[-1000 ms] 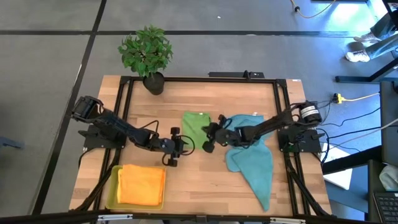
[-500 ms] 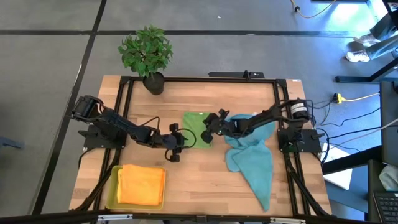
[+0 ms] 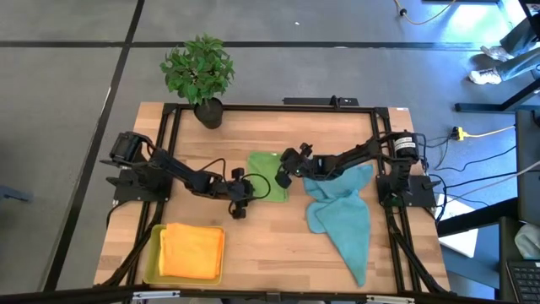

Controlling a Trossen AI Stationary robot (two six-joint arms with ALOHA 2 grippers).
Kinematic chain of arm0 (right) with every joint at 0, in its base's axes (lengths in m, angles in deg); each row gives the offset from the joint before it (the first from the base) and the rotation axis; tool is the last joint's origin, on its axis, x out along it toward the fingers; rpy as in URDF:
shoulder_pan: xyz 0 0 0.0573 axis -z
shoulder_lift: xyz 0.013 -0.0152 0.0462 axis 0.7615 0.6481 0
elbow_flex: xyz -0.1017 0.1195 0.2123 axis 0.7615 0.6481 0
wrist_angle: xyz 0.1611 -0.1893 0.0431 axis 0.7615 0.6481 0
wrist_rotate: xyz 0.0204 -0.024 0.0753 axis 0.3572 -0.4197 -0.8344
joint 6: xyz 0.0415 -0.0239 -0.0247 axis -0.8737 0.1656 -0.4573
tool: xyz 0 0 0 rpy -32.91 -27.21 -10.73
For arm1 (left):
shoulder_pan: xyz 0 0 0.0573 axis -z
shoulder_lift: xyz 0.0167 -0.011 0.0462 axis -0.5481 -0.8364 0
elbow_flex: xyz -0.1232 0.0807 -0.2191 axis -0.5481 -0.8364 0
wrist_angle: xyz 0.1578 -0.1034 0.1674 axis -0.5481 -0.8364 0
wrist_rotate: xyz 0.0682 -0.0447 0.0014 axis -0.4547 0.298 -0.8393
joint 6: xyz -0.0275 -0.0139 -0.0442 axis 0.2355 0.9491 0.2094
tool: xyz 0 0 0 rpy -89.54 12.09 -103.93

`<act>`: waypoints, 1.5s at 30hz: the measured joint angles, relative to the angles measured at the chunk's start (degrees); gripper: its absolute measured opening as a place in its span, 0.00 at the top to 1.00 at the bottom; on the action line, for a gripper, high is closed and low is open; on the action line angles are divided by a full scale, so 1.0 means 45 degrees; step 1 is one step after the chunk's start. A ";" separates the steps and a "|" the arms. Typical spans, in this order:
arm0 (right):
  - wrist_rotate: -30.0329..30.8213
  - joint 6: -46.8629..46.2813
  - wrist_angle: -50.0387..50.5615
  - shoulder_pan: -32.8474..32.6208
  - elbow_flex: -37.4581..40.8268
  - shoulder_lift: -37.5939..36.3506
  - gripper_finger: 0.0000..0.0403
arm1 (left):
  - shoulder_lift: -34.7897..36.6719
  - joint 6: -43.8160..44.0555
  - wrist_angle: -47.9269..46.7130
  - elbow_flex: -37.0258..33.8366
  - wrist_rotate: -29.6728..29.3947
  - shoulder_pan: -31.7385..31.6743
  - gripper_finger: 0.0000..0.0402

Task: Fold microfiber towels
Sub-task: Fold the green microfiber cloth

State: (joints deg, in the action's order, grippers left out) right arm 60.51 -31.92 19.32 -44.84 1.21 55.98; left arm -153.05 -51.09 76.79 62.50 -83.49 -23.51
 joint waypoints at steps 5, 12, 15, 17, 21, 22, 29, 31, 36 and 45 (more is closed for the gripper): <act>0.0960 -0.0338 0.0951 0.0005 0.0000 0.0000 0.91 | 0.0063 0.0006 -0.0068 0.0000 0.0561 0.0043 0.63; 0.1177 0.0088 0.0105 0.0004 0.0000 0.0000 0.91 | 0.0078 -0.0008 -0.0053 0.0005 0.1999 0.0313 0.63; 0.1214 0.0837 -0.0862 0.0015 -0.0010 -0.0005 0.91 | 0.0083 -0.0047 -0.0066 0.0014 0.2066 0.0345 0.63; 0.1209 0.1178 -0.1119 0.0005 -0.0021 -0.0104 0.91 | 0.0223 -0.0048 -0.0243 0.0050 0.2094 0.0342 0.63; 0.0416 0.1306 -0.1209 0.0000 -0.0136 -0.0214 0.91 | 0.0797 -0.0043 -0.0284 0.0402 0.1863 0.0401 0.63; 0.0186 0.1313 -0.1307 -0.0007 -0.0136 -0.0214 0.91 | 0.1011 -0.0043 -0.0171 0.0555 0.1822 0.0450 0.63; -0.0784 0.1482 -0.1800 -0.0384 -0.0136 -0.0214 0.91 | 0.1525 -0.0252 -0.0406 0.0807 0.1336 0.1099 0.63; -0.0851 0.1721 -0.1776 -0.0526 -0.0136 -0.0214 0.91 | 0.1515 -0.0362 -0.0666 0.0801 0.1337 0.1291 0.63; -0.0865 0.2103 -0.1778 -0.0651 -0.0136 -0.0214 0.91 | 0.1548 -0.0443 -0.0519 0.0801 0.1352 0.1728 0.63; -0.1658 0.2069 -0.1871 -0.0646 -0.0126 -0.0214 0.91 | 0.1579 -0.0808 -0.0422 0.0801 0.0798 0.1760 0.63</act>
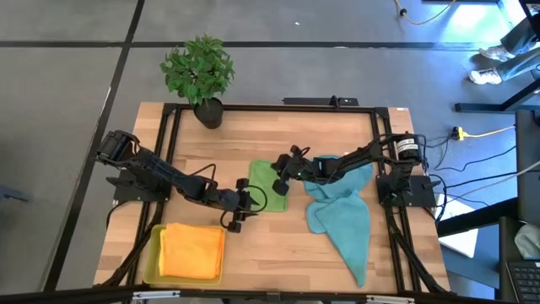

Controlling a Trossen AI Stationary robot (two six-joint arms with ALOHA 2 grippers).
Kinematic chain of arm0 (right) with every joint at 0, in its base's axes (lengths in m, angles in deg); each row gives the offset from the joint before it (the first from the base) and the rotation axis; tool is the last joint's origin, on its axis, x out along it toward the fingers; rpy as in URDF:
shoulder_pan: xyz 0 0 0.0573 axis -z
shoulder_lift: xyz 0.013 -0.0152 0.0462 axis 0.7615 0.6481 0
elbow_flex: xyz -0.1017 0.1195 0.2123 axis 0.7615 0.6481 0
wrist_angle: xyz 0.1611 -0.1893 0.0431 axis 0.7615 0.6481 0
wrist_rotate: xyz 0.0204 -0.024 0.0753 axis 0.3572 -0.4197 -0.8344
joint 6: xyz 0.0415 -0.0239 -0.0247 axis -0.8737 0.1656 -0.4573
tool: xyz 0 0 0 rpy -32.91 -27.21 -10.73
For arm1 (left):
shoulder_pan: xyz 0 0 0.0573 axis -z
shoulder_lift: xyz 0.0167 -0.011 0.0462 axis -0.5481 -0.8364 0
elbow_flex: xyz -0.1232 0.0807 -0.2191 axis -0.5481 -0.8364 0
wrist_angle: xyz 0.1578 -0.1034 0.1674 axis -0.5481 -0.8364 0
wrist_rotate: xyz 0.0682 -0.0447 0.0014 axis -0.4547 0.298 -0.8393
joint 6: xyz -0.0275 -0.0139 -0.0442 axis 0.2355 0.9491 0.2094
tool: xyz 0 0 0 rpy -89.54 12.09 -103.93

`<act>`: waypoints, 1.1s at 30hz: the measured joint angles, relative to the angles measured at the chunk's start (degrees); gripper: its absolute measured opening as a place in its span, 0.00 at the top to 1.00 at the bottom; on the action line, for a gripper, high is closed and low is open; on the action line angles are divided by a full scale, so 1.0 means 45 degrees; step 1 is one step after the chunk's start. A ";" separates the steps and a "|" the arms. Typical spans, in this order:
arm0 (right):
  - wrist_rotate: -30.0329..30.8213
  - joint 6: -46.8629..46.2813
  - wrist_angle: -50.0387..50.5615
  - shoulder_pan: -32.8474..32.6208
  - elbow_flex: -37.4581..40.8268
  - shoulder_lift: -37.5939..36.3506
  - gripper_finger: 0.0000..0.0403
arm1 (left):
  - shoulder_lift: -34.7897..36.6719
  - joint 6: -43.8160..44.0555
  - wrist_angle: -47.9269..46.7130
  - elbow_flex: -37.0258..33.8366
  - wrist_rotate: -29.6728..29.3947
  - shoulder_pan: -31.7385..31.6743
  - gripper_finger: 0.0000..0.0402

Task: Fold microfiber towels
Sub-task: Fold the green microfiber cloth

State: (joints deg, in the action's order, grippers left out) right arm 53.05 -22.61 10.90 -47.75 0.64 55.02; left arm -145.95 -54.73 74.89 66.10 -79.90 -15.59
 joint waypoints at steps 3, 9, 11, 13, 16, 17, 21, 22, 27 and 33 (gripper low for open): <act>-0.0653 0.0000 0.0004 -0.0001 0.0000 0.0000 0.91 | 0.0000 -0.0007 0.0004 0.0000 -0.0008 -0.0008 0.63; -0.1524 0.0402 0.0006 -0.0246 0.0000 0.0000 0.91 | 0.0000 -0.0324 0.0194 0.0000 -0.0033 -0.0385 0.63; -0.1524 0.0677 -0.0004 -0.0337 0.0002 0.0000 0.91 | 0.0000 -0.0330 0.0204 0.0000 0.0003 -0.0498 0.63; -0.1524 0.0872 -0.0083 -0.0396 0.0001 0.0000 0.91 | 0.0000 -0.0324 0.0207 0.0000 0.0011 -0.0571 0.63; -0.1779 0.0937 -0.0056 -0.0457 0.0003 -0.0022 0.91 | 0.0000 -0.0498 0.0427 0.0000 0.0010 -0.0589 0.63; -0.2135 0.0944 0.0167 -0.0457 0.0007 -0.0135 0.91 | 0.0000 -0.0754 0.0545 0.0001 0.0015 -0.0623 0.63; -0.3260 0.0928 0.1094 -0.0502 0.0006 -0.1107 0.91 | 0.0000 -0.1265 -0.0226 0.0345 0.0096 -0.0926 0.61; -0.3312 0.0919 0.1340 -0.0552 0.0005 -0.1395 0.91 | 0.0000 -0.1303 -0.0598 0.0517 0.0234 -0.1029 0.60; -0.3777 0.0942 0.2563 -0.1423 -0.0010 -0.2259 0.91 | -0.0126 -0.1651 -0.1826 0.0882 0.0718 -0.1288 0.55; -0.3446 0.0818 0.3368 -0.3159 0.0010 -0.2244 0.86 | -0.0021 -0.1716 -0.2495 0.0874 0.1147 -0.0802 0.53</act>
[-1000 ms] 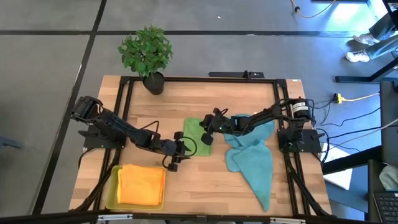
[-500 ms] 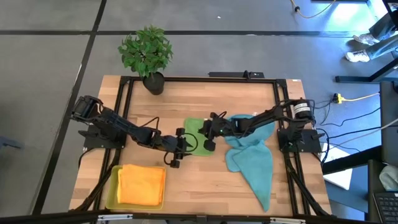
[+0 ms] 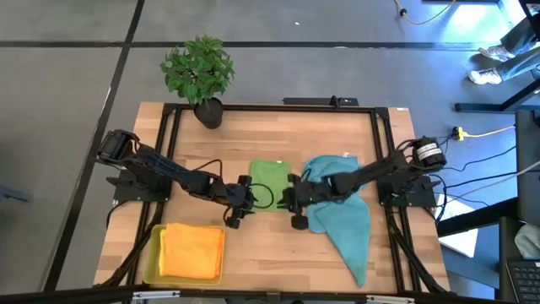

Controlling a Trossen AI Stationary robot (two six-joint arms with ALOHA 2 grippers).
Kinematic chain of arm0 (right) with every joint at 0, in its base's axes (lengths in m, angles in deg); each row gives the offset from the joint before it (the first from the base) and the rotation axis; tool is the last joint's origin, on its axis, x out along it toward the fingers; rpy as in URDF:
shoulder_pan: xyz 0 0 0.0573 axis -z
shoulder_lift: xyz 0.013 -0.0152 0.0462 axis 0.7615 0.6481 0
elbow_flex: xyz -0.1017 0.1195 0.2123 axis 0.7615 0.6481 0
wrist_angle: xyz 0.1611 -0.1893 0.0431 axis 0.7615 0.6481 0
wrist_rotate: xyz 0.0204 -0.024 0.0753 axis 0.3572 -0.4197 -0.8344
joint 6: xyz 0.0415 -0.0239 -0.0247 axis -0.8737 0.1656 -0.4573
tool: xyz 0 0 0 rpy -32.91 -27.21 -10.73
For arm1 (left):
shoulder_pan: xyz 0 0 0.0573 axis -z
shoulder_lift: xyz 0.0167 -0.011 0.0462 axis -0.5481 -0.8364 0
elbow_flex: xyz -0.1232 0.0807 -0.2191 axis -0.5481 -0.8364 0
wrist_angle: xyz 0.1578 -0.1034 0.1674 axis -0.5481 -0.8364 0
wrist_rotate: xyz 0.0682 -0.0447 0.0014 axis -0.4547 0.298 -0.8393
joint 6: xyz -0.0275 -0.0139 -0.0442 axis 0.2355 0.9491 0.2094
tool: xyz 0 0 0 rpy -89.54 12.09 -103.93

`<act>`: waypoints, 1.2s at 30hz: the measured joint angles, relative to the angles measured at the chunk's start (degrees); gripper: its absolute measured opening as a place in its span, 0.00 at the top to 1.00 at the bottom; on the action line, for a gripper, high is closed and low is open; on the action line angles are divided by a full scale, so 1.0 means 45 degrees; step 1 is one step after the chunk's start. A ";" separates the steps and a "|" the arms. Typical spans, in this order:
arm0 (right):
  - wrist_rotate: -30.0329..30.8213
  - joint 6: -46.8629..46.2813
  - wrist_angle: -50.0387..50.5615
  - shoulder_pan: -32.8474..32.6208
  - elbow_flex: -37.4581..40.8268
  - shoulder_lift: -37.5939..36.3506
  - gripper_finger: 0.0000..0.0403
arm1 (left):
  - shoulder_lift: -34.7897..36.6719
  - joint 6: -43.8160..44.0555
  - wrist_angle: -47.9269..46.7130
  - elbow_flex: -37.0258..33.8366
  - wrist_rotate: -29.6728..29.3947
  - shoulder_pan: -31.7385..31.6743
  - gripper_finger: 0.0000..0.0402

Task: Fold microfiber towels
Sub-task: Fold the green microfiber cloth

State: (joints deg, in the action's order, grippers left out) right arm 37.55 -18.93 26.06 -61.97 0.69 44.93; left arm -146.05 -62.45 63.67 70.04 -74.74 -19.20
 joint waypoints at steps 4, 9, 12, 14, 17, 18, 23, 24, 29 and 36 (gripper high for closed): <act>0.1557 -0.0237 -0.0028 -0.0804 0.0000 0.0000 0.75 | 0.0021 -0.0517 -0.1005 0.0371 -0.0209 0.0478 0.53; 0.2155 -0.0487 0.0106 -0.1387 0.0000 0.0000 0.56 | 0.0021 -0.0580 -0.1888 0.0568 -0.0462 0.0914 0.53; 0.2608 0.0491 0.0167 -0.1772 -0.0007 0.0118 0.45 | 0.0007 -0.0943 -0.2226 0.0568 -0.0820 0.1112 0.53; 0.3231 0.1205 0.0465 -0.2036 -0.0006 0.0348 0.40 | -0.0155 -0.0962 -0.2198 0.0568 -0.0894 0.1147 0.53; 0.3868 0.1487 0.0626 -0.2260 -0.0005 0.0809 0.37 | -0.0242 -0.0973 -0.2183 0.0554 -0.0934 0.1193 0.53; 0.4026 0.1420 0.0657 -0.2293 -0.0005 0.0937 0.36 | -0.0278 -0.1009 -0.2184 0.0559 -0.0955 0.1215 0.53; 0.4967 0.0731 0.1280 -0.2304 0.0000 0.1484 0.39 | -0.0576 -0.1331 -0.2267 0.0575 -0.1259 0.1216 0.53; 0.4974 0.0731 0.1356 -0.2300 0.0000 0.1567 0.39 | -0.0680 -0.1359 -0.2327 0.0561 -0.1330 0.1208 0.53; 0.5097 0.0828 0.1431 -0.2382 -0.0005 0.1802 0.41 | -0.0795 -0.1619 -0.2305 0.0554 -0.1832 0.1258 0.53; 0.5243 0.0799 0.1422 -0.2392 -0.0005 0.1807 0.41 | -0.0683 -0.0461 -0.2737 0.0549 -0.0890 0.1399 0.53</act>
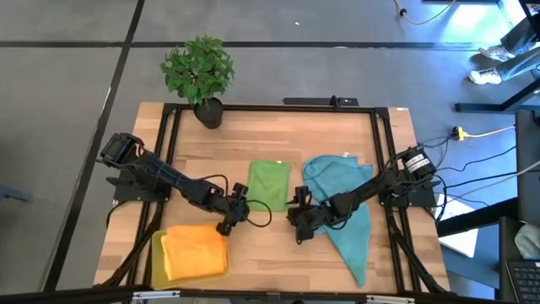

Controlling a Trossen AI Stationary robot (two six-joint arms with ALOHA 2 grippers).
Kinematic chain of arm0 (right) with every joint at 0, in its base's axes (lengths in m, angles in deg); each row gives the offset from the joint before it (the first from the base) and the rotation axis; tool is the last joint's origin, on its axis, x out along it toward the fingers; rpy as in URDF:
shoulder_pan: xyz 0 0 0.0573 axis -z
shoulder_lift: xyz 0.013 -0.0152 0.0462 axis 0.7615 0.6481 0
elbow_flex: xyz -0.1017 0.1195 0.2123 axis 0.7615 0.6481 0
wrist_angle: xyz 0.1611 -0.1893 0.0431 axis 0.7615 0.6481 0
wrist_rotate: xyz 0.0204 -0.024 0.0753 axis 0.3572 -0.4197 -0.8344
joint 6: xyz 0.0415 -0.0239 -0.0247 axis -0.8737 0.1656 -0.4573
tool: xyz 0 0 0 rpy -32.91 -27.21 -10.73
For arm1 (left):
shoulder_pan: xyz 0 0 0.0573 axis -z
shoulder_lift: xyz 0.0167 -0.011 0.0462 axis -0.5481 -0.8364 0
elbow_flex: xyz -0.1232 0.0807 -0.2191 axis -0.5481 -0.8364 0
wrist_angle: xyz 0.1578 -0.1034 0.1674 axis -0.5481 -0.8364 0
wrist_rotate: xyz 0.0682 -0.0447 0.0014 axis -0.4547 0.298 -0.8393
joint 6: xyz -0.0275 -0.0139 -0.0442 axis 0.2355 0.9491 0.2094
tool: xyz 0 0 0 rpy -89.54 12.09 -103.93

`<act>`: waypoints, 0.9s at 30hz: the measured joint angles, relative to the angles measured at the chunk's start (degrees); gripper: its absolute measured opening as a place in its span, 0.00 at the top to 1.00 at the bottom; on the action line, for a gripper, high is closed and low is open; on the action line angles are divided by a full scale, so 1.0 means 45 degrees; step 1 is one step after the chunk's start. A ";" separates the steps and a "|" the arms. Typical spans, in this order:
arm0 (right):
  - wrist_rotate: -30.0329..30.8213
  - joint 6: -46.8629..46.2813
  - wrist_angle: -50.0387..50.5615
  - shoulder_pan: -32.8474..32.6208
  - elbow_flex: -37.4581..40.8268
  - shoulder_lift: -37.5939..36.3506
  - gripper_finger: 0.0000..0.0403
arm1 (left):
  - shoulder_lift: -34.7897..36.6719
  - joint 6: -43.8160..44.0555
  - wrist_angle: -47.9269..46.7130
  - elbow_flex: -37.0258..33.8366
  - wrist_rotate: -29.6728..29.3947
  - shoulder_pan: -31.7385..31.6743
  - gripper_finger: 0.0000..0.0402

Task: Fold microfiber towels
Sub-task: Fold the green microfiber cloth

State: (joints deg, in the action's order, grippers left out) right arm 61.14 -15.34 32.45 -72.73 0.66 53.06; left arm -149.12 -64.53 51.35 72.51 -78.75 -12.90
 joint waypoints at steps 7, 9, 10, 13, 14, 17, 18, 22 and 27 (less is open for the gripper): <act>0.0030 0.0029 -0.0053 0.0005 0.0000 0.0010 0.41 | 0.0219 0.0235 -0.0346 0.0362 0.0095 0.0868 0.53; 0.0040 0.0084 -0.0063 0.0005 0.0000 0.0010 0.41 | 0.0342 -0.0120 -0.0935 0.0829 0.0057 0.1051 0.53; 0.0035 0.0181 -0.0069 0.0005 0.0000 0.0010 0.41 | 0.0411 -0.0246 -0.1367 0.1095 -0.0095 0.1129 0.53; 0.0035 0.0325 -0.0065 0.0005 -0.0061 0.0019 0.41 | 0.0452 -0.0465 -0.2009 0.2010 -0.0786 0.1148 0.53; 0.0034 0.0329 -0.0068 0.0005 -0.0102 0.0028 0.41 | 0.0463 -0.0500 -0.2166 0.2265 -0.0995 0.1142 0.53; 0.0035 0.0442 -0.0078 0.0005 -0.0276 0.0029 0.41 | 0.0466 -0.0915 -0.2296 0.2659 -0.1261 0.0937 0.53; 0.0035 0.0542 -0.0100 0.0005 -0.0331 0.0029 0.41 | 0.0466 -0.1139 -0.2300 0.2671 -0.1254 0.0807 0.53; 0.0035 0.0838 -0.0098 0.0005 -0.0442 0.0029 0.41 | 0.0408 -0.1369 -0.2326 0.2668 -0.1082 0.0043 0.53; 0.0033 0.0632 -0.0010 0.0125 -0.0436 0.0029 0.41 | -0.0398 -0.0716 -0.1206 0.2296 0.0483 -0.0840 0.53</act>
State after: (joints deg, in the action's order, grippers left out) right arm 61.29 -12.49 32.41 -72.17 -1.30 53.19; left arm -150.91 -67.75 45.92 82.84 -76.57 -16.68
